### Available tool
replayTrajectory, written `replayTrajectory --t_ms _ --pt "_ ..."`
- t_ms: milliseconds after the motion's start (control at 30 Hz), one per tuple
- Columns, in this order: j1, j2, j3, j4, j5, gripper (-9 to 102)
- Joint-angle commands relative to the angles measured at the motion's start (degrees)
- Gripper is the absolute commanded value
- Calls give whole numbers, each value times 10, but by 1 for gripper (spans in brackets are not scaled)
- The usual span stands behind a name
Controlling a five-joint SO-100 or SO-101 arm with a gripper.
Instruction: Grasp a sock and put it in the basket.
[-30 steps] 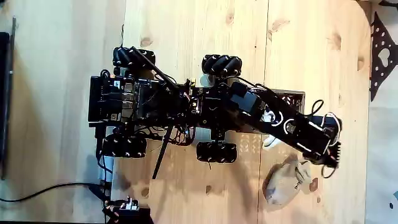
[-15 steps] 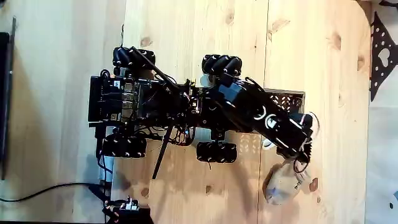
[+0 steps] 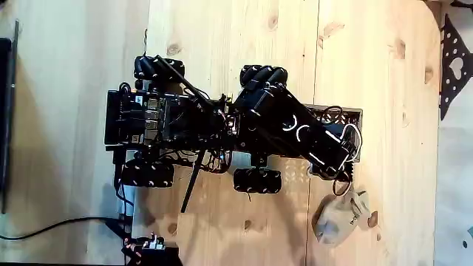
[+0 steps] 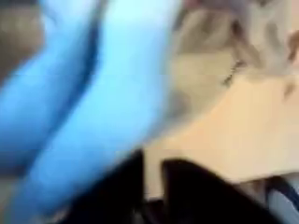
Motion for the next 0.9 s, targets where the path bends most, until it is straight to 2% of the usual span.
replayTrajectory --t_ms 0,467,667,767,867 --pt "-11 23 9 26 -1 0" --pt "-156 153 70 -36 125 1" --pt "-200 80 83 -152 186 1" --pt "-231 -6 83 -237 265 1" --pt "-265 -62 83 -289 322 1"
